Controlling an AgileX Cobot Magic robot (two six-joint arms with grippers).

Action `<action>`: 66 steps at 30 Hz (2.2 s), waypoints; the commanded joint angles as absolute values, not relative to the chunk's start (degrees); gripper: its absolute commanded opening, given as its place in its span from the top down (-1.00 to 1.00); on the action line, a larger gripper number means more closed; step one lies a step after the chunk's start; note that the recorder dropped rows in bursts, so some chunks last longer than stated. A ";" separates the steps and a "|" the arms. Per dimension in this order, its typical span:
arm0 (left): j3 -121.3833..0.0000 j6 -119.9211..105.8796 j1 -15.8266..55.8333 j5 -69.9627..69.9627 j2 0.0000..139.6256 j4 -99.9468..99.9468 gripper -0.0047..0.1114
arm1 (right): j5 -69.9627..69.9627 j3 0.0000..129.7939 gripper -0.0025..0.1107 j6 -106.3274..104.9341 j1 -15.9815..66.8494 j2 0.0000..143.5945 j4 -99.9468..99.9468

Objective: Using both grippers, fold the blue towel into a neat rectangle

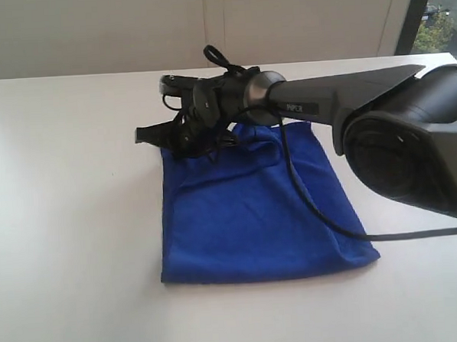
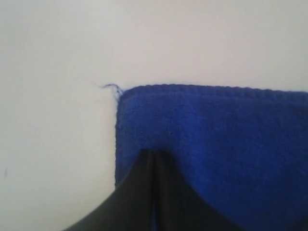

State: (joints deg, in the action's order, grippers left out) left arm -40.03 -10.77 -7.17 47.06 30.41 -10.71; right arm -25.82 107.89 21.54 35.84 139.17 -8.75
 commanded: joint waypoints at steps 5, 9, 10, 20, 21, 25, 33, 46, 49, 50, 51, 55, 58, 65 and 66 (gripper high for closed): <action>-39.77 -10.26 -7.32 47.60 30.00 -11.03 0.92 | -25.53 107.56 0.96 23.44 32.57 140.28 -7.08; -39.77 -10.26 -7.32 47.60 30.00 -11.03 0.92 | -24.05 107.56 0.96 23.44 32.57 137.81 -10.91; -39.77 -10.26 -7.32 47.60 30.00 -11.03 0.92 | -23.80 107.56 0.96 23.44 32.57 136.61 -10.90; -39.77 -10.26 -7.32 47.60 30.00 -11.03 0.92 | -36.37 105.76 0.96 16.87 30.12 124.70 -9.82; -39.77 -10.26 -7.32 47.60 30.00 -11.03 0.92 | -36.89 104.90 0.96 16.63 29.70 123.64 -9.51; -39.77 -10.26 -7.32 47.60 30.00 -11.03 0.92 | -38.19 98.04 0.96 16.55 28.44 118.60 -6.73; -39.77 -10.26 -7.32 47.60 30.00 -11.03 0.92 | -34.49 78.67 0.96 12.78 23.31 105.61 -5.11; -39.77 -10.26 -7.32 47.60 30.00 -11.03 0.92 | -28.42 60.13 0.96 1.25 11.46 93.60 -11.42; -39.77 -10.26 -7.32 47.60 30.00 -11.03 0.92 | -26.85 58.90 0.96 -4.89 10.71 94.68 -20.32; -39.77 -10.26 -7.32 47.60 30.00 -11.03 0.92 | -26.73 58.77 0.96 -7.73 10.67 95.08 -23.61; -39.77 -10.26 -7.32 47.60 30.00 -11.03 0.92 | -26.73 58.77 0.96 -9.86 10.67 95.62 -26.46; -39.77 -10.26 -7.32 47.60 30.00 -11.03 0.92 | -25.83 58.77 0.96 -13.94 10.63 96.44 -31.91; -39.77 -10.26 -7.32 46.75 30.00 -11.03 0.92 | -25.07 58.77 0.96 -13.87 10.63 96.56 -31.91; -39.77 -10.26 -7.32 43.31 30.00 -12.57 0.92 | -23.60 58.77 0.96 -16.23 10.63 96.80 -31.91; -39.77 -10.26 -7.32 43.31 30.00 -12.57 0.92 | -23.17 58.77 0.96 -16.23 10.53 97.14 -31.91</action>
State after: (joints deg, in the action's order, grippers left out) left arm -40.03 -10.77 -7.17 43.71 30.41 -11.38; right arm -24.72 58.86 -15.35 11.00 96.45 -31.58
